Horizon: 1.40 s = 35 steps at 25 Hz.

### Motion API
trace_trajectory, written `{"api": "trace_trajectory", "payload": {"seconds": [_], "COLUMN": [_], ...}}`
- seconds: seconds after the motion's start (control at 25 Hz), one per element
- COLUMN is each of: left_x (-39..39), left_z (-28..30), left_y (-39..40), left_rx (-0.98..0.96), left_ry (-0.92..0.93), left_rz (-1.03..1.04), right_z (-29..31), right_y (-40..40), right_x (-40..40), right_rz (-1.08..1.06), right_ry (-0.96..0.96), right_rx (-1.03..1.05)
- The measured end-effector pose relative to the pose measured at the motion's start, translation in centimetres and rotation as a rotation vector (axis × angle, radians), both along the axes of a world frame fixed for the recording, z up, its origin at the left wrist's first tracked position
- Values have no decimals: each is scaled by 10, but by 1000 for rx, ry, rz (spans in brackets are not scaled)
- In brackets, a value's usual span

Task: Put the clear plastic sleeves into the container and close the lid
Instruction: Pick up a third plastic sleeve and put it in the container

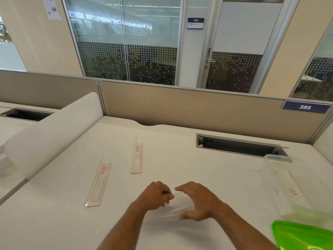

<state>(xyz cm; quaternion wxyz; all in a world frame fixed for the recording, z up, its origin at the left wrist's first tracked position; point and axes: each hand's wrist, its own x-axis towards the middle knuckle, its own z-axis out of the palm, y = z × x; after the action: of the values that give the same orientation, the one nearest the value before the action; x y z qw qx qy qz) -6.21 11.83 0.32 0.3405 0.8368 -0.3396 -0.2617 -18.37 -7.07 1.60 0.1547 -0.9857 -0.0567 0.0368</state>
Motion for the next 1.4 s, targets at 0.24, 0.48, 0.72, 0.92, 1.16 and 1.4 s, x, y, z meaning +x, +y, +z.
{"api": "trace_trajectory", "payload": {"seconds": [0.24,0.48,0.72,0.92,1.16,1.4], "left_x": [-4,13,17,12,1,-20], "left_z": [10,31,40,40,38,42], "left_y": [-14,-9,-7,-13,-30,-56], "left_rx": [-14,147,86,-123,-464,-445], "left_ry": [233,293,365,422,405,360], "left_rz": [-15,27,130,312,568,436], "right_z": [8,11,17,18,13,0], "right_y": [-10,-31,-42,-47,-47,-38], "right_x": [-3,-8,-14,-21,-26,-21], "right_rz": [-108,-345,-382,-430,-492,-585], "right_ry": [89,269,291,309,320,202], "right_rx": [86,398,530,713,1064,1439]}}
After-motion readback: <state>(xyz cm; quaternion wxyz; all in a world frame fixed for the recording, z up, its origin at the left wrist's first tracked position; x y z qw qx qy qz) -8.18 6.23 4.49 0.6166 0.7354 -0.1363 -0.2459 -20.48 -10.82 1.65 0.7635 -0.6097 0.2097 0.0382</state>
